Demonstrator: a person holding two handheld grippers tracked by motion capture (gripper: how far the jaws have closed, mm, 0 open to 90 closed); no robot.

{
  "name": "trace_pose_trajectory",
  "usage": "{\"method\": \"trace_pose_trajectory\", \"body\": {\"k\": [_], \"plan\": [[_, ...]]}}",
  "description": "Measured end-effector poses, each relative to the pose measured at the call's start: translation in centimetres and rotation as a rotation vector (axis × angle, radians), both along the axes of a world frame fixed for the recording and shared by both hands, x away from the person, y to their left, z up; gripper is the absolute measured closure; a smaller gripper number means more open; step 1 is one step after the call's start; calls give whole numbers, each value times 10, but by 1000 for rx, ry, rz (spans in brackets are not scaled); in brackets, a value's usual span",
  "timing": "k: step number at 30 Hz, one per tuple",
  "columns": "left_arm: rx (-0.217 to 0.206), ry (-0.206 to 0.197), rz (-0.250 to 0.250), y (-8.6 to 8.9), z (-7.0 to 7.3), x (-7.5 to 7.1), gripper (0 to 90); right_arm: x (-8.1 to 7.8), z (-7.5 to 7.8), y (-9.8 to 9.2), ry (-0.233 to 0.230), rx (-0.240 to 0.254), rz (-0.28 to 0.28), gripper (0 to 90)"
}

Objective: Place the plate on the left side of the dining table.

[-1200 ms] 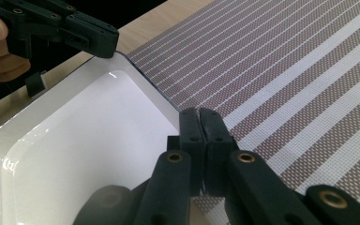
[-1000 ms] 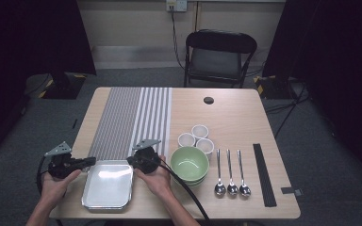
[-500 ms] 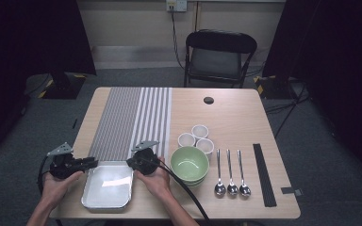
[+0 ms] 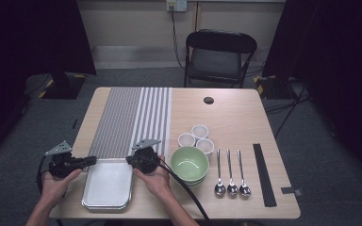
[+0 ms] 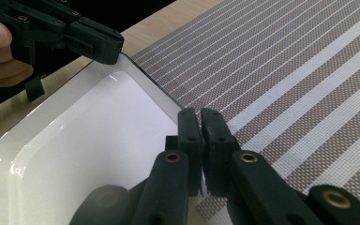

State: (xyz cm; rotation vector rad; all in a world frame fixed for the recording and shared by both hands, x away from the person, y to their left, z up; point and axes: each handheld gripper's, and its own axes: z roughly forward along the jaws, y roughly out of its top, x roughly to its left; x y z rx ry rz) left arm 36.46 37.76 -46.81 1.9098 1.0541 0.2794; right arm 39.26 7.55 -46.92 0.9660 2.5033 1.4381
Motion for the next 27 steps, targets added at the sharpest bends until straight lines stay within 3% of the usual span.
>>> {"method": "trace_pose_trajectory", "body": {"k": [5, 7, 10, 14, 17, 19, 22, 27], "plan": [[-9, -19, 9, -1, 5, 4, 847, 2, 4, -1, -17, -2, -6, 879], [21, -22, 7, -3, 4, 5, 847, 5, 3, -2, -6, -4, -2, 879], [19, -11, 10, -3, 2, 6, 851, 5, 0, 0, -8, -25, -1, 877], [4, -7, 21, -2, 0, 6, 864, 5, -3, 2, 8, -25, 10, 774], [3, -9, 20, -1, 0, 6, 862, 6, -5, 3, 16, -34, 3, 790], [5, -7, 17, -1, -1, 6, 854, 7, -7, 2, 14, -38, -4, 767], [2, 3, 17, 1, -3, 4, 773, 6, -7, 3, 16, -31, -5, 762], [-9, 24, 25, 4, -9, -1, 751, 4, -9, 3, 17, -32, 5, 750]]}}
